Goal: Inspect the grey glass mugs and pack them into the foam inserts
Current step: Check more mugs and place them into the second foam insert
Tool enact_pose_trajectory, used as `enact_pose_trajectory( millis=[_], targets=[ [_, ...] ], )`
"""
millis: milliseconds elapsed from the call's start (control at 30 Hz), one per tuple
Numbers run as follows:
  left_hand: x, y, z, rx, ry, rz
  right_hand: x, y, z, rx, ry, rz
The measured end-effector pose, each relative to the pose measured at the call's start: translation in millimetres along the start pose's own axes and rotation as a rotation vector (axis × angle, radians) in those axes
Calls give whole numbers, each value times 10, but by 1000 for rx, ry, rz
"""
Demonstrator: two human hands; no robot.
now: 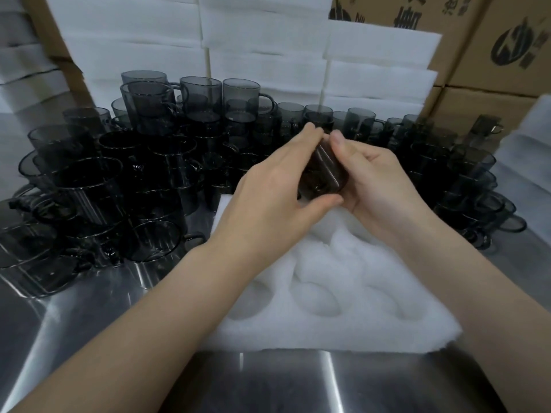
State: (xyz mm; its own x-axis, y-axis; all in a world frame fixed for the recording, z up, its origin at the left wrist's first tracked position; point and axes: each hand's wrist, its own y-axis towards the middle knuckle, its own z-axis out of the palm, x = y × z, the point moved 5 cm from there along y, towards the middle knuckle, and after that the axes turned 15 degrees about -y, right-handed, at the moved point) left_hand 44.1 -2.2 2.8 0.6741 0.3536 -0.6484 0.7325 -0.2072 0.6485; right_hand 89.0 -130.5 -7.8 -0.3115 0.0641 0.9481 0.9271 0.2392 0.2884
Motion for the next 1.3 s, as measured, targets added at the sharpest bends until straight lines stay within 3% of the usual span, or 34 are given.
enact_pose_trajectory(
  millis=[267, 400, 500, 700, 833, 967, 1133, 1300],
  targets=[
    [-172, -58, 59, 120, -38, 266, -34, 36, -19, 1, 139, 100],
    [-169, -31, 8, 73, -125, 264, -50, 64, 109, 302, 399, 206],
    [-119, -4, -21, 20, -122, 159, -37, 16, 147, 483, 410, 223],
    [-62, -6, 8, 50, -186, 28, -63, 45, 55, 281, 195, 155],
    [-10, 19, 22, 51, -99, -55, -79, 53, 27, 139, 68, 106],
    [-55, 8, 75, 135, -25, 59, -41, 34, 19, 10, 78, 112],
    [-85, 0, 109, 208, -1, 118, 14, -2, 43, 42, 81, 122],
    [-18, 5, 85, 207, -19, 77, 93, 0, -36, -155, -250, -47]
  ],
)
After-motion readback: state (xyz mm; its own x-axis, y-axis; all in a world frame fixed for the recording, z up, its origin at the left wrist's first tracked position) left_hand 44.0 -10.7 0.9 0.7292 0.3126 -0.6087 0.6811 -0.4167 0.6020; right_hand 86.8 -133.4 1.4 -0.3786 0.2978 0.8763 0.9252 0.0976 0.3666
